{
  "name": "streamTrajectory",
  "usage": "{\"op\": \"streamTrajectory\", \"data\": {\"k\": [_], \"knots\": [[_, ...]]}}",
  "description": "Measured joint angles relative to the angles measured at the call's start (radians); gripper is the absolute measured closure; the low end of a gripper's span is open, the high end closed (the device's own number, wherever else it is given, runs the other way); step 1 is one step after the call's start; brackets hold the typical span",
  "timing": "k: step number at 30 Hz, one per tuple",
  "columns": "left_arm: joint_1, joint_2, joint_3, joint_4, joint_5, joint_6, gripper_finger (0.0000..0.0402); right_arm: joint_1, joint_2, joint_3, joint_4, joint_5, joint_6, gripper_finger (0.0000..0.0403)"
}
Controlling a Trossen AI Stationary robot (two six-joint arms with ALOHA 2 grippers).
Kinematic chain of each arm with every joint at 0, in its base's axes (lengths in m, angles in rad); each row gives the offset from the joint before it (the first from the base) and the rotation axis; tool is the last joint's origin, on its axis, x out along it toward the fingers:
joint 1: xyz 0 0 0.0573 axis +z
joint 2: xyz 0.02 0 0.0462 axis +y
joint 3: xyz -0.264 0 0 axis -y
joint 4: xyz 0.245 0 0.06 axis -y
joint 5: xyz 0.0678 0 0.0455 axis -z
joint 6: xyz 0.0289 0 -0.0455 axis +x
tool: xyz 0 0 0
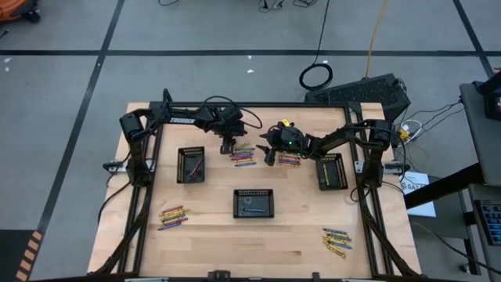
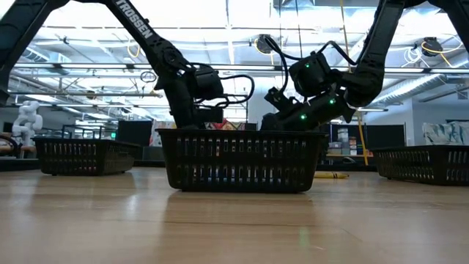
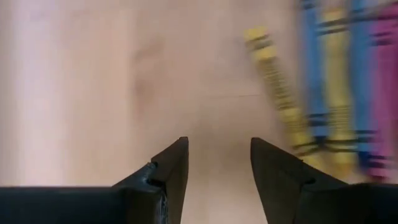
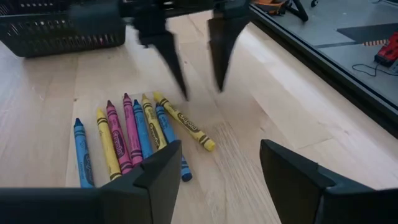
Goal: Sort crayons
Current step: Put the yellow crayon into the right black basket
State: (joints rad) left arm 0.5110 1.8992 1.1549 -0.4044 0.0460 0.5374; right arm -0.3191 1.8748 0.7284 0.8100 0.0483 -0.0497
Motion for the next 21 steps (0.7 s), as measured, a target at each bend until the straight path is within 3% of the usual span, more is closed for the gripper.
{"op": "streamTrajectory", "data": {"k": [4,12,21], "knots": [[0.020,-0.018,0.000,0.016,-0.072,-0.063,0.0238,0.000,0.000,0.000,0.000,0.000,0.000,0.0199],[0.045,-0.024,0.000,0.005,0.201,-0.146,0.0238,0.000,0.000,0.000,0.000,0.000,0.000,0.0199],[0.022,-0.017,0.000,-0.055,0.206,-0.100,0.0238,0.000,0.000,0.000,-0.001,0.000,0.000,0.0200]]}}
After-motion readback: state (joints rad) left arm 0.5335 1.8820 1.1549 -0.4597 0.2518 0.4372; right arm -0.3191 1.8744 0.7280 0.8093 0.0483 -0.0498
